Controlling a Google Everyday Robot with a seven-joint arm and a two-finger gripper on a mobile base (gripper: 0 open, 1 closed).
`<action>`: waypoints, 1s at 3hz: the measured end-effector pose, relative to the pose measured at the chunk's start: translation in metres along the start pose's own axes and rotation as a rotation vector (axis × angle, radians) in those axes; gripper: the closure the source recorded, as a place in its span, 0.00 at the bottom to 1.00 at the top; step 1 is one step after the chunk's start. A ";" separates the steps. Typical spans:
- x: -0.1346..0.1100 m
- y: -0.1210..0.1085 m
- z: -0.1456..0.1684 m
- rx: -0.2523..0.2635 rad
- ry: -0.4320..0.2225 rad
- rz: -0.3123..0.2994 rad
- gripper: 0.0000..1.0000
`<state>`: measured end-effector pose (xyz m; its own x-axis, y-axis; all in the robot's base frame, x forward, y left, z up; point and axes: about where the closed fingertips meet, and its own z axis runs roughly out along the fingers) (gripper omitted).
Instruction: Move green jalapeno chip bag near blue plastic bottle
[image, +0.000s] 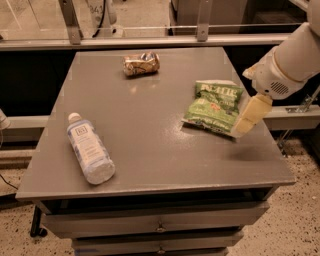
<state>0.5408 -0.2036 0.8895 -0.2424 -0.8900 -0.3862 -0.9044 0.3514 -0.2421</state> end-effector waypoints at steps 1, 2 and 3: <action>0.003 -0.004 0.033 -0.029 -0.034 0.086 0.00; 0.000 0.001 0.056 -0.061 -0.066 0.159 0.00; -0.004 0.006 0.069 -0.089 -0.080 0.201 0.18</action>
Offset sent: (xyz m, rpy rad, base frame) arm 0.0249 0.0281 -0.0740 0.2047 0.1225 -0.1587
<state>0.5608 -0.1782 0.8282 -0.3956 -0.7776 -0.4887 -0.8688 0.4894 -0.0754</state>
